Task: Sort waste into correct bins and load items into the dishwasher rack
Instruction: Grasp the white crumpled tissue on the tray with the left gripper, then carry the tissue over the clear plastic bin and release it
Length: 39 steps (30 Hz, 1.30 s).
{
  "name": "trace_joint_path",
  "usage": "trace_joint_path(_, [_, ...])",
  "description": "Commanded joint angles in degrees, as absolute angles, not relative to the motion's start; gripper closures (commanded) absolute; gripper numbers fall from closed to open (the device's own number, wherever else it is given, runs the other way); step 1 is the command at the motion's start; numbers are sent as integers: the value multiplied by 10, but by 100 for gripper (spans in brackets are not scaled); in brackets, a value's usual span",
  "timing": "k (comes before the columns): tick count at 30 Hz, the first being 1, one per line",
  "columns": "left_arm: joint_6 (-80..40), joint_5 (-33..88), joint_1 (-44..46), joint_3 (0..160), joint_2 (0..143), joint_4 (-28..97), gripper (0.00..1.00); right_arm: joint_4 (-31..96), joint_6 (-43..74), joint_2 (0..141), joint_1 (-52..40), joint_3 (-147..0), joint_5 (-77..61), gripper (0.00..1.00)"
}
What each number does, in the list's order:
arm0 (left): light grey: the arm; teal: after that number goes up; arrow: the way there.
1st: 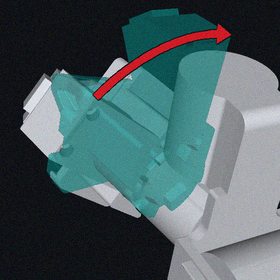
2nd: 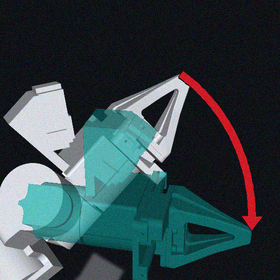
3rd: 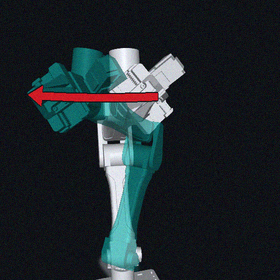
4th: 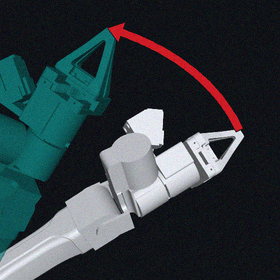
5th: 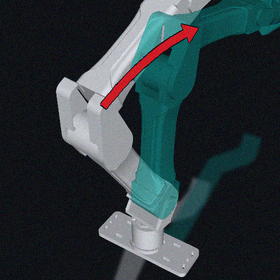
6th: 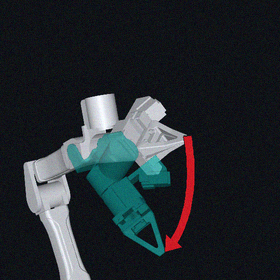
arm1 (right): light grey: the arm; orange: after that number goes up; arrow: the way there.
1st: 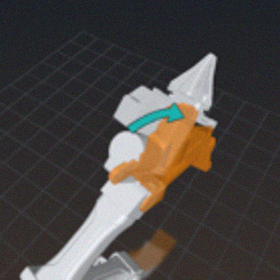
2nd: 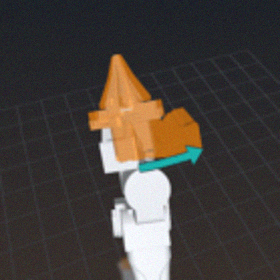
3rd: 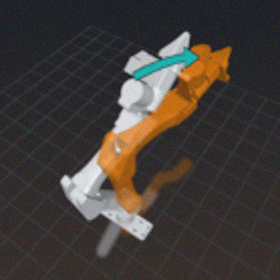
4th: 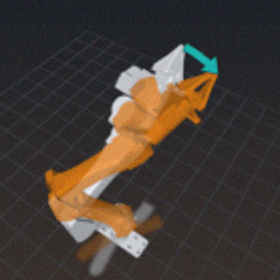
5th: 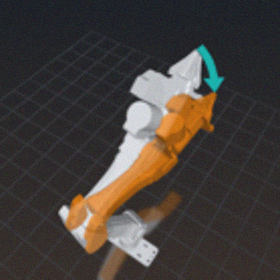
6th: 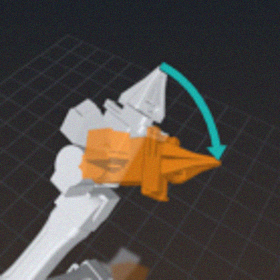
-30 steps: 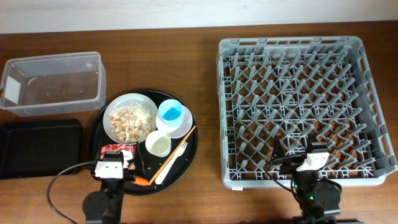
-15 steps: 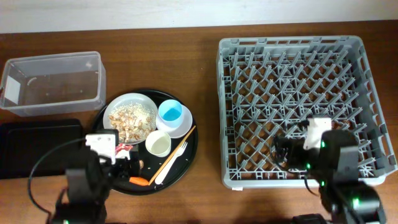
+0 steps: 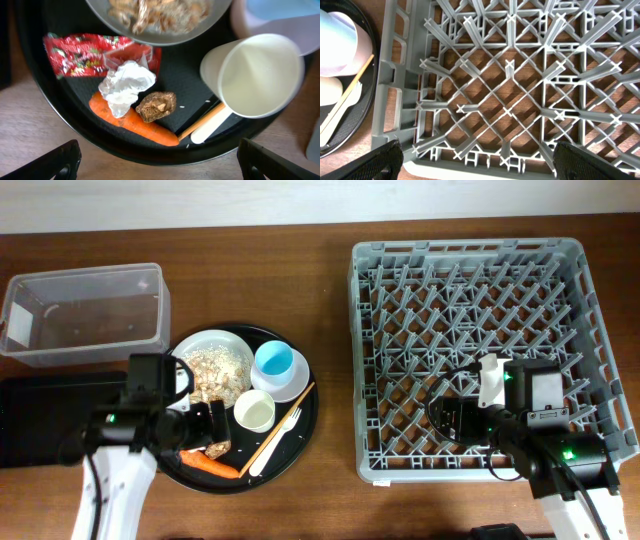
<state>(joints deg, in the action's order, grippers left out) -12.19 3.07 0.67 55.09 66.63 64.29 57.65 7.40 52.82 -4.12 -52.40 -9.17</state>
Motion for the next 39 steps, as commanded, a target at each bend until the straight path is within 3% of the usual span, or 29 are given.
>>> trace_joint_path(1, [-174, -23, 2, 547, 735, 642, 1, 583, 76, 528, -44, -538, -94, 1])
trace_joint_path(9, [-186, -26, -58, 544, 867, 594, 2, 589, 76, 528, -44, -538, -94, 1])
trace_joint_path(13, [-186, -26, -58, 544, 889, 592, 40, 590, 76, 528, -44, -538, -94, 1])
trace_joint_path(15, [-186, -25, -58, 544, 889, 595, 68, 590, 76, 528, -44, -538, -95, 1])
trace_joint_path(19, [-186, -26, -58, 544, 889, 596, 93, 590, 76, 528, -44, -538, -95, 1])
trace_joint_path(21, [-186, -25, -58, 550, 889, 597, 100, 590, 76, 528, -44, -538, -95, 1])
trace_joint_path(30, [-182, -29, -58, 742, 838, 659, 100, 589, 76, 528, -44, -538, -95, 1])
trace_joint_path(39, [-182, -111, -96, 762, 868, 302, 100, 591, 76, 529, -44, -538, -95, 1])
